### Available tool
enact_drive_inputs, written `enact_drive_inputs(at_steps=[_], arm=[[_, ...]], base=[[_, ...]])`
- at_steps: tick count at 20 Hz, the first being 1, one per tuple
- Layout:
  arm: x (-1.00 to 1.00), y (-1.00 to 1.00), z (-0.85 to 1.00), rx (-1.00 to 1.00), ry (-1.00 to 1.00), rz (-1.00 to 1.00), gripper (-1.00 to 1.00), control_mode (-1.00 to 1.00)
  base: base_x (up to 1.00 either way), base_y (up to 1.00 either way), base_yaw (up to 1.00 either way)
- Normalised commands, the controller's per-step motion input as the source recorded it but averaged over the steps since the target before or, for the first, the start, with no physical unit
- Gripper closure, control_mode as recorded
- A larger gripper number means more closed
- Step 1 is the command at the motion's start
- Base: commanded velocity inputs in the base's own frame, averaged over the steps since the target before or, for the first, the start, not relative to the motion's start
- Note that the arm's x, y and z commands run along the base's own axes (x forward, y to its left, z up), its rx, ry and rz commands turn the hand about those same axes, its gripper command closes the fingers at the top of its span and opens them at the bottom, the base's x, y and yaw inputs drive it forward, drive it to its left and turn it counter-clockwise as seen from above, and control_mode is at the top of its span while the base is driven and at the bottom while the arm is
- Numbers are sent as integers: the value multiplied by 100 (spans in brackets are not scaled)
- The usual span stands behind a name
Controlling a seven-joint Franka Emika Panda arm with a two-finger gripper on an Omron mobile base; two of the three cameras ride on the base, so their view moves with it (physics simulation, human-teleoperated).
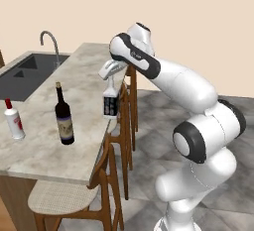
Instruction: Move the drinks to the dining counter.
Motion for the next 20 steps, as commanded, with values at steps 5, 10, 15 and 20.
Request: enact_drive_inputs(at_steps=[5,10,15,20], arm=[[29,44,-42,0,6,9,100,-100],[19,20,-19,0,0,6,100,-100],[10,20,-12,0,0,2,100,-100],[4,15,-2,0,-3,0,100,-100]], base=[[0,0,0],[0,0,0],[0,0,0],[0,0,0]])
